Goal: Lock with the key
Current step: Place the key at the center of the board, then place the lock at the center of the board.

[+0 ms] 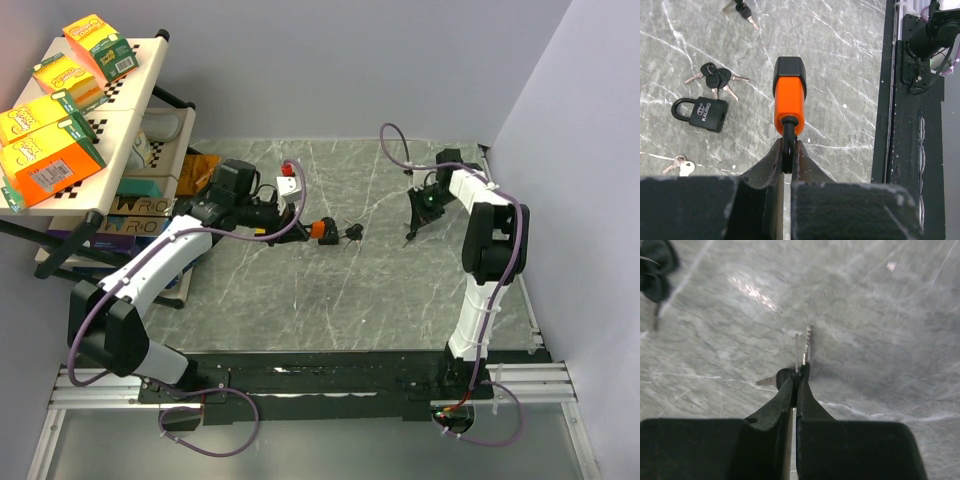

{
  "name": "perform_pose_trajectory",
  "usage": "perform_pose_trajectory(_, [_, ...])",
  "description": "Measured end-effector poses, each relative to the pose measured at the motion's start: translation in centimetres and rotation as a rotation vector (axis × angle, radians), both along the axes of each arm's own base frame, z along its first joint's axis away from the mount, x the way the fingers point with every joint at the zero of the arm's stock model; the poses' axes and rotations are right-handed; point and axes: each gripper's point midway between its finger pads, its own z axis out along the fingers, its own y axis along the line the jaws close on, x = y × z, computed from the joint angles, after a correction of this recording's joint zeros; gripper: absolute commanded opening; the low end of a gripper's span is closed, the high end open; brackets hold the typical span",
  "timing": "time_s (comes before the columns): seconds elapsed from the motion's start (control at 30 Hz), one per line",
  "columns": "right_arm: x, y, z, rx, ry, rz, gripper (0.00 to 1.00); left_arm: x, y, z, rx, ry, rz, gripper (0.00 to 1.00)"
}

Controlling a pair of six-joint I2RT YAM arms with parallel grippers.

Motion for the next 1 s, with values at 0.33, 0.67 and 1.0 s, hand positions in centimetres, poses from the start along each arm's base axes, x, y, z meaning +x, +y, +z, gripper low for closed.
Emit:
perform_pose_trajectory(0.33, [-0.6, -0.2, -0.4, -0.012, 0.041, -0.012, 0.67, 0.3, -0.2, -0.7, 0.007, 0.018, 0.001, 0.01])
perform_pose_trajectory(0.67, [-1.7, 1.5, 6.3, 0.056, -0.176, 0.074, 0.98, 1.5, -1.1, -1.9, 0.028, 0.185, 0.046, 0.01])
perform_pose_trajectory(1.0, [-7.8, 13.9, 19.4, 0.191, -0.728, 0.467, 0.99, 2.6, -3.2, -1.3, 0.0, 0.481, 0.11, 0.01])
